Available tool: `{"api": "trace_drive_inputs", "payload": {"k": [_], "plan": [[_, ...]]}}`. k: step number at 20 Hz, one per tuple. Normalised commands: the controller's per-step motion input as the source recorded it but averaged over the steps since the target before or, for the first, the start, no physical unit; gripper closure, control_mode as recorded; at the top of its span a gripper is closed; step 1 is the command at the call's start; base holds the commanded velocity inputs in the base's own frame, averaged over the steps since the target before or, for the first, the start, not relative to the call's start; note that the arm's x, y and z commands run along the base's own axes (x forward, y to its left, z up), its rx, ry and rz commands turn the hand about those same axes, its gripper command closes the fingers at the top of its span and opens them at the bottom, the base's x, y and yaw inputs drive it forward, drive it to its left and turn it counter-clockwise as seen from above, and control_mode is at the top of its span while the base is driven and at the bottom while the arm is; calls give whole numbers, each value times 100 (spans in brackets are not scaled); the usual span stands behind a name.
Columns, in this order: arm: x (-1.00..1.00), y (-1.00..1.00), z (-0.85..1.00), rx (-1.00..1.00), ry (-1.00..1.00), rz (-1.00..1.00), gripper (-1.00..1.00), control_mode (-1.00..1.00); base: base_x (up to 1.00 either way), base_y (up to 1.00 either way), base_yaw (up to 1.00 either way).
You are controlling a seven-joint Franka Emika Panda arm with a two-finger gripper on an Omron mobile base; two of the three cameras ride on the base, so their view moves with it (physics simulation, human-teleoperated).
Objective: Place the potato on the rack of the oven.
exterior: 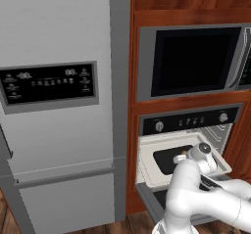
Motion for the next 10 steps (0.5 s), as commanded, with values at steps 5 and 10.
{"api": "trace_drive_inputs", "payload": {"k": [5, 10], "plan": [[16, -11, -23, 0, 0, 0, -100, -100, 0, 0, 0], [20, -2, -11, 0, 0, 0, -100, -100, 0, 0, 0]]}}
